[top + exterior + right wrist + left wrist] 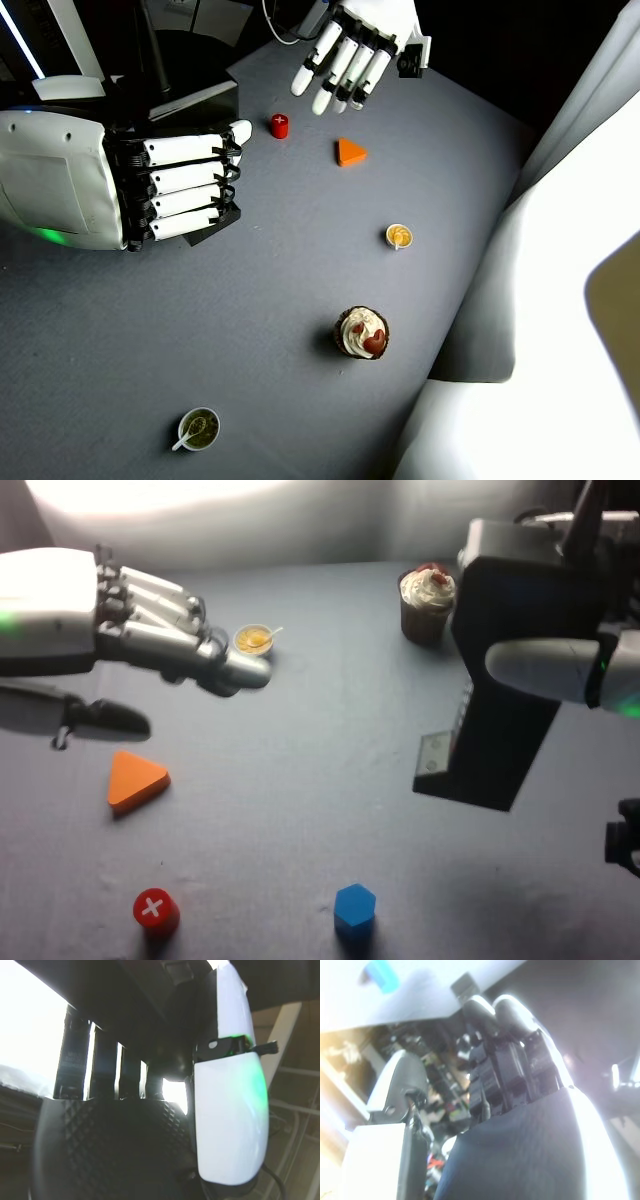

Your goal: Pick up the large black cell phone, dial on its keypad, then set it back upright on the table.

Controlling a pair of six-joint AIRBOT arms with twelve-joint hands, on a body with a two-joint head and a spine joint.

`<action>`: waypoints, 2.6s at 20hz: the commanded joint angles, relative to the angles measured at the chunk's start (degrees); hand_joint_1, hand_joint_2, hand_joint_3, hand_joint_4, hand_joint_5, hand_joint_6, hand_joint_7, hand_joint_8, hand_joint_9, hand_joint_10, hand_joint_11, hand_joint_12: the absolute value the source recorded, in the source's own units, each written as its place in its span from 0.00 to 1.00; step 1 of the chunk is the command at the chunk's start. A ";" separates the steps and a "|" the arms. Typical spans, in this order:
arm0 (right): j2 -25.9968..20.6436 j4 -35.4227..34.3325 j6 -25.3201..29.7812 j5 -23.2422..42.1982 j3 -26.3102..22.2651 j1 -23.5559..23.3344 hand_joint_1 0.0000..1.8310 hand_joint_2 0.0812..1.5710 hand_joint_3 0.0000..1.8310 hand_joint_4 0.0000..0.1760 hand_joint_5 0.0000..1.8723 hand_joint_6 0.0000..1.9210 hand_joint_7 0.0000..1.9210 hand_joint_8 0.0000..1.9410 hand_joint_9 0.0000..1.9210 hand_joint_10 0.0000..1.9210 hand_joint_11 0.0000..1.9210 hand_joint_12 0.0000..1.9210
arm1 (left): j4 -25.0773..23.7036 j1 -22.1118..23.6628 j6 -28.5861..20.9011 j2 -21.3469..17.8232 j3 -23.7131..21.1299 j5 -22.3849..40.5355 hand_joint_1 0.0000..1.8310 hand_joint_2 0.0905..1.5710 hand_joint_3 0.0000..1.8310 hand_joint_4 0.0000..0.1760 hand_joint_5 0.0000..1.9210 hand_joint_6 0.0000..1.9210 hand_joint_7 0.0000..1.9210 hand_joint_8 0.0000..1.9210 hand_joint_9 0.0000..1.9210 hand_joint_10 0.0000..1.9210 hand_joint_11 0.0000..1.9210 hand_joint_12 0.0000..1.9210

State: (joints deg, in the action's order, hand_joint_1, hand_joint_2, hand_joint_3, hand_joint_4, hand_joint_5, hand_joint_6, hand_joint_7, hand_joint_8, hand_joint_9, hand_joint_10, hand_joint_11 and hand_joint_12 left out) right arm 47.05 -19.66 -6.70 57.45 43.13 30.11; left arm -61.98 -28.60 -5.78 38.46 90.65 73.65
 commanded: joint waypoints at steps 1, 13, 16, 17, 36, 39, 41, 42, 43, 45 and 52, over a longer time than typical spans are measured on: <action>-0.56 1.18 1.10 7.66 0.22 -1.12 0.81 0.71 0.00 0.00 0.49 0.45 0.44 0.57 0.45 0.65 0.40 0.88 | 5.56 1.56 0.73 -0.18 -0.44 1.97 0.67 0.81 0.01 0.99 0.04 0.00 0.29 0.73 0.22 0.98 0.27 1.00; 0.74 10.42 4.15 3.98 6.84 -4.04 0.75 0.72 0.00 0.00 0.50 0.44 0.46 0.61 0.43 0.75 0.40 0.78 | 11.27 1.49 7.58 2.15 -6.25 -7.33 0.70 0.82 0.00 0.95 0.02 0.00 0.31 0.86 0.33 1.00 0.33 1.00; 0.97 10.45 4.53 3.16 7.97 -4.76 0.74 0.73 0.00 0.00 0.51 0.43 0.42 0.65 0.41 0.77 0.39 0.80 | 11.26 1.50 8.53 3.07 -6.61 -6.76 0.70 0.84 0.00 1.00 0.01 0.00 0.29 0.88 0.37 1.00 0.32 1.00; 1.21 10.54 4.54 3.15 8.65 -4.93 0.74 0.72 0.00 0.00 0.51 0.45 0.43 0.64 0.42 0.76 0.37 0.80 | 11.24 1.50 8.72 3.43 -6.72 -6.76 0.70 0.84 0.00 0.91 0.02 0.00 0.29 0.88 0.36 1.00 0.30 1.00; 3.38 12.89 4.91 -1.56 11.34 -11.55 0.81 0.71 0.00 0.00 0.51 0.46 0.45 0.54 0.44 0.65 0.40 0.86 | 16.41 1.58 16.08 9.55 -5.86 -15.83 0.78 0.83 0.03 1.00 0.02 0.00 0.24 0.88 0.27 1.00 0.14 1.00; 3.38 13.15 4.91 -1.97 11.34 -11.74 0.81 0.71 0.00 0.00 0.50 0.47 0.46 0.54 0.45 0.63 0.41 0.86 | 17.53 1.87 16.59 10.24 -5.52 -16.37 0.78 0.83 0.03 1.00 0.03 0.00 0.24 0.89 0.26 1.00 0.10 1.00; 3.38 13.18 4.91 -2.29 11.37 -11.85 0.81 0.71 0.00 0.00 0.48 0.49 0.45 0.54 0.45 0.64 0.40 0.87 | 17.61 2.58 16.60 11.07 -5.53 -16.36 0.79 0.83 0.03 1.00 0.03 0.00 0.25 0.88 0.26 1.00 0.10 1.00; 3.45 13.29 4.91 -2.35 11.47 -11.91 0.81 0.71 0.00 0.00 0.49 0.47 0.45 0.54 0.45 0.65 0.41 0.87 | 17.61 2.96 16.59 11.52 -5.55 -16.30 0.71 0.84 0.03 1.00 0.02 0.00 0.27 0.91 0.30 1.00 0.12 1.00; 3.51 13.36 4.91 -2.35 11.56 -11.96 0.81 0.71 0.00 0.00 0.50 0.46 0.45 0.54 0.45 0.65 0.41 0.87 | 17.59 3.48 16.54 12.03 -5.57 -16.28 0.77 0.83 0.03 1.00 0.02 0.00 0.25 0.89 0.27 1.00 0.11 1.00; 3.71 13.75 4.89 -2.35 11.93 -12.09 0.75 0.71 0.00 0.00 0.52 0.46 0.46 0.56 0.45 0.71 0.42 0.73 | 17.28 4.58 16.04 13.10 -5.58 -16.31 0.79 0.77 0.12 1.00 0.03 0.00 0.25 0.88 0.27 1.00 0.12 1.00; 3.98 13.93 4.72 -2.33 12.83 -12.20 0.75 0.72 0.00 0.00 0.51 0.46 0.45 0.58 0.43 0.75 0.41 0.76 | 12.88 5.53 12.11 10.59 -5.60 -16.20 0.71 0.77 0.15 1.00 0.02 0.00 0.27 0.92 0.30 1.00 0.19 1.00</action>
State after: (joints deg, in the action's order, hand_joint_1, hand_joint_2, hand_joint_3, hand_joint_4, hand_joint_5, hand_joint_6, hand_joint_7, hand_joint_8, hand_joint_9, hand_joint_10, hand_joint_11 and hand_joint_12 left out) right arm 51.81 -4.45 -2.85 46.50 55.75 19.09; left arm -52.62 -24.43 6.22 49.36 85.25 51.70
